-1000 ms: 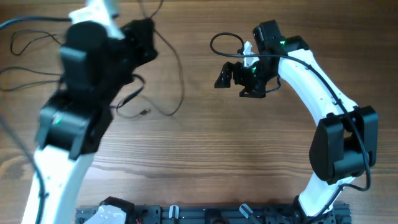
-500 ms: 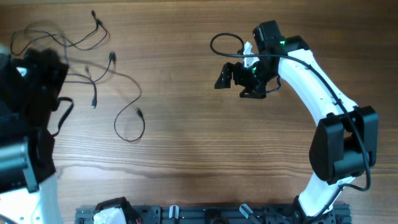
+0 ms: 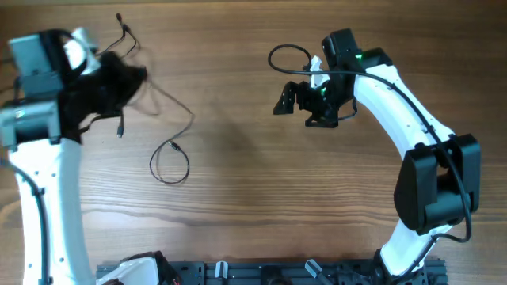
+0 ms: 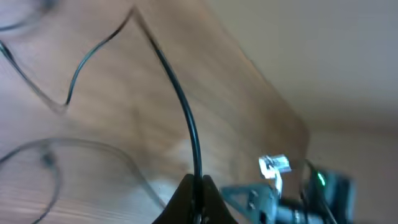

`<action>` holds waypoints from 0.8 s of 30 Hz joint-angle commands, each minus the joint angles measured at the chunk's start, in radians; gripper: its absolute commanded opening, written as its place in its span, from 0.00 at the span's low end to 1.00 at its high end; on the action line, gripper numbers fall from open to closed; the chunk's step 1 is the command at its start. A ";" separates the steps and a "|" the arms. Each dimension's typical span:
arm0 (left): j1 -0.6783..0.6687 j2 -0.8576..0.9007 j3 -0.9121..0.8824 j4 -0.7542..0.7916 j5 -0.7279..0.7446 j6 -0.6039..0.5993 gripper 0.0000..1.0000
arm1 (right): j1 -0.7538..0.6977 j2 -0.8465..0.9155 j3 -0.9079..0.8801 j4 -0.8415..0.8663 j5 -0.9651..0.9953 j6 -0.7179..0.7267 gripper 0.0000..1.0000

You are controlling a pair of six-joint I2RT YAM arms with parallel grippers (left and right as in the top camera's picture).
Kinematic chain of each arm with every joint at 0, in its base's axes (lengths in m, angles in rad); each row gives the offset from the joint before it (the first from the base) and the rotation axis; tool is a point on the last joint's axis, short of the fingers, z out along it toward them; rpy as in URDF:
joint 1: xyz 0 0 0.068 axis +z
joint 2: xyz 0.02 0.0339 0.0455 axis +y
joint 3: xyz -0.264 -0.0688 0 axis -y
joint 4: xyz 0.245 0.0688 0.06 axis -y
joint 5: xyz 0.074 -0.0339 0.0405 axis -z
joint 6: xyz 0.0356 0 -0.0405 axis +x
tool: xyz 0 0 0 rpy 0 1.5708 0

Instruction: Untangle cables

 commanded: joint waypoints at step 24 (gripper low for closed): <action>-0.416 0.349 0.005 -0.050 -0.232 0.050 0.48 | 0.003 -0.014 -0.015 0.030 -0.128 -0.117 1.00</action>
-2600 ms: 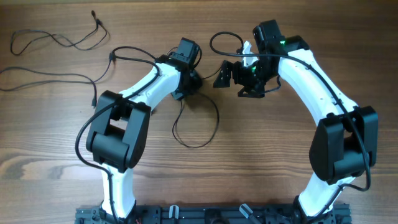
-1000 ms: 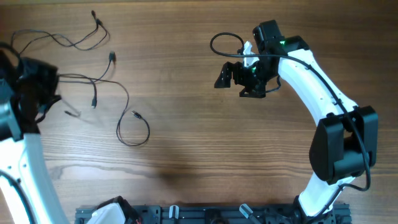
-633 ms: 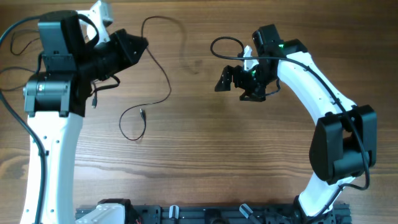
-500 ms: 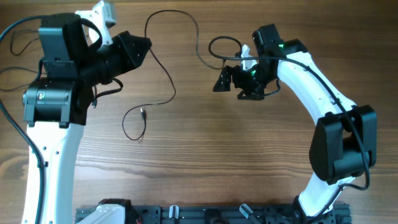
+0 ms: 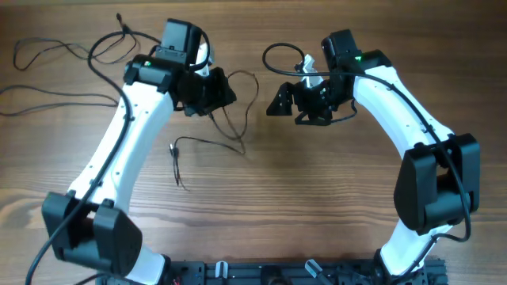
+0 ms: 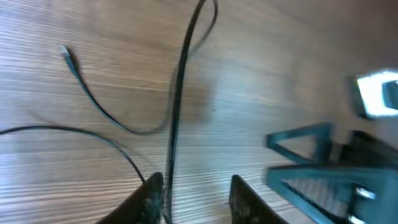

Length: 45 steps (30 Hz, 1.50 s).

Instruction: Untangle cables

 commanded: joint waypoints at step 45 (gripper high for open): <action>-0.469 0.385 -0.012 0.178 -0.159 0.437 0.68 | -0.486 -0.019 0.003 -0.224 0.156 0.082 1.00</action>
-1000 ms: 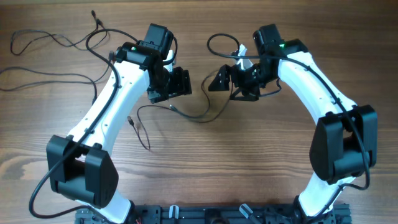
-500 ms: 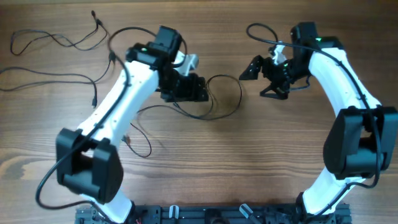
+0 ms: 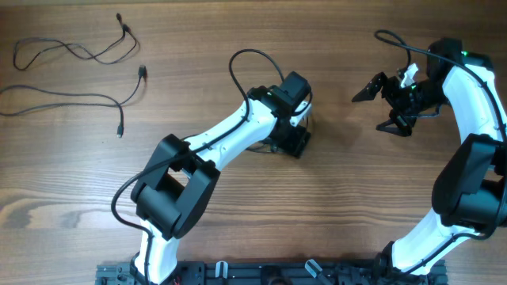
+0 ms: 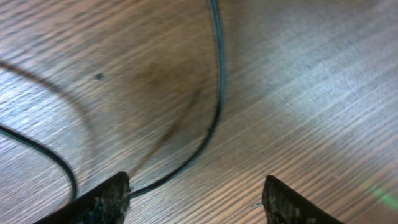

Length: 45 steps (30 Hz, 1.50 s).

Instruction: Untangle cables

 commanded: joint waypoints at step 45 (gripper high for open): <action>0.407 -0.688 0.320 0.097 0.306 -0.540 0.04 | 0.005 -0.019 0.003 0.520 0.104 0.005 1.00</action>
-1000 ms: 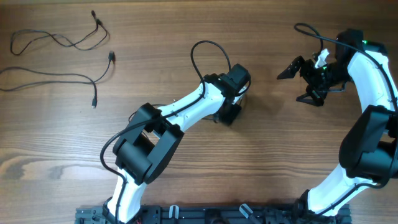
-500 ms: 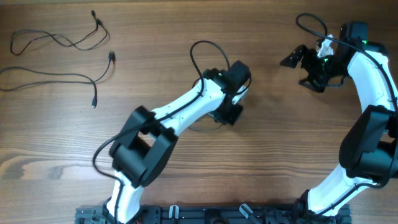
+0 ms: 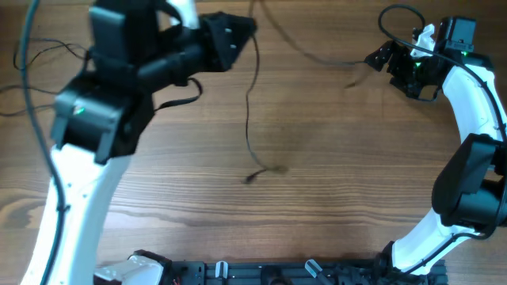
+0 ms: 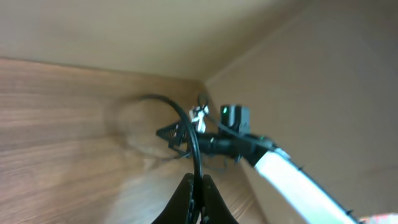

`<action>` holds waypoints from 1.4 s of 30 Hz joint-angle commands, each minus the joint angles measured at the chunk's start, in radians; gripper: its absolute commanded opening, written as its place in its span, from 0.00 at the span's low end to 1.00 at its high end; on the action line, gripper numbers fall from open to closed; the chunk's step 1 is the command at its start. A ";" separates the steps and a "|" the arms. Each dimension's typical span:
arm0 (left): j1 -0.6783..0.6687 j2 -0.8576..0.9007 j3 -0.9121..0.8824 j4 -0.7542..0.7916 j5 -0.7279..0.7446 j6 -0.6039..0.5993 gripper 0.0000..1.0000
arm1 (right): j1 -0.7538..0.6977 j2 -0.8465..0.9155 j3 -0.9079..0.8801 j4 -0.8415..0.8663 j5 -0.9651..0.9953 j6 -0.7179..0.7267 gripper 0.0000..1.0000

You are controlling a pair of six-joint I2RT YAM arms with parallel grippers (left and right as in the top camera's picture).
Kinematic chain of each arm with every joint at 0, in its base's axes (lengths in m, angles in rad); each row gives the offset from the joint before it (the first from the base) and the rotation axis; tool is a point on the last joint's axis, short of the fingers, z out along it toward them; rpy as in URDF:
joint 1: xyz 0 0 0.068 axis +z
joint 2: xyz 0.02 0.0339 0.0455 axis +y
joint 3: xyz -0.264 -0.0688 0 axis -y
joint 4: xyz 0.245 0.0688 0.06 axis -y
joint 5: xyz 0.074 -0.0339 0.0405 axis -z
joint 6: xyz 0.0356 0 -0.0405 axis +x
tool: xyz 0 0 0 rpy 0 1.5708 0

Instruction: Untangle cables

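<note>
My left gripper (image 3: 247, 28) is raised high over the table's far middle, shut on a thin black cable (image 3: 247, 103). The cable hangs down from it and its plug end (image 3: 250, 179) touches the wood near the table's middle. A blurred stretch of it runs right toward my right gripper (image 3: 384, 71), which sits at the far right with its fingers apart. In the left wrist view the jaws of the left gripper (image 4: 198, 186) pinch the cable (image 4: 186, 124), which curves up toward the right gripper (image 4: 186, 140).
More thin black cables (image 3: 43, 51) lie at the far left, partly behind my raised left arm. A stiff cable loop (image 3: 394, 14) stands on the right wrist. A black rail (image 3: 261, 273) runs along the table's near edge.
The left gripper was open low on the wood at the middle, astride a cable. Now it is shut on that cable and raised high. The right gripper has moved slightly farther back.
The left gripper first held a cable up at the far left. Then it stood left of centre with its jaws apart, and two cables lay at the far left. The right arm moved from centre to the far right. The left gripper now holds a cable up.
</note>
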 commanded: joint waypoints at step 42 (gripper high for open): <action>1.062 0.010 -0.001 -0.488 -0.566 -1.125 0.04 | 0.005 -0.019 0.003 0.005 0.014 0.003 1.00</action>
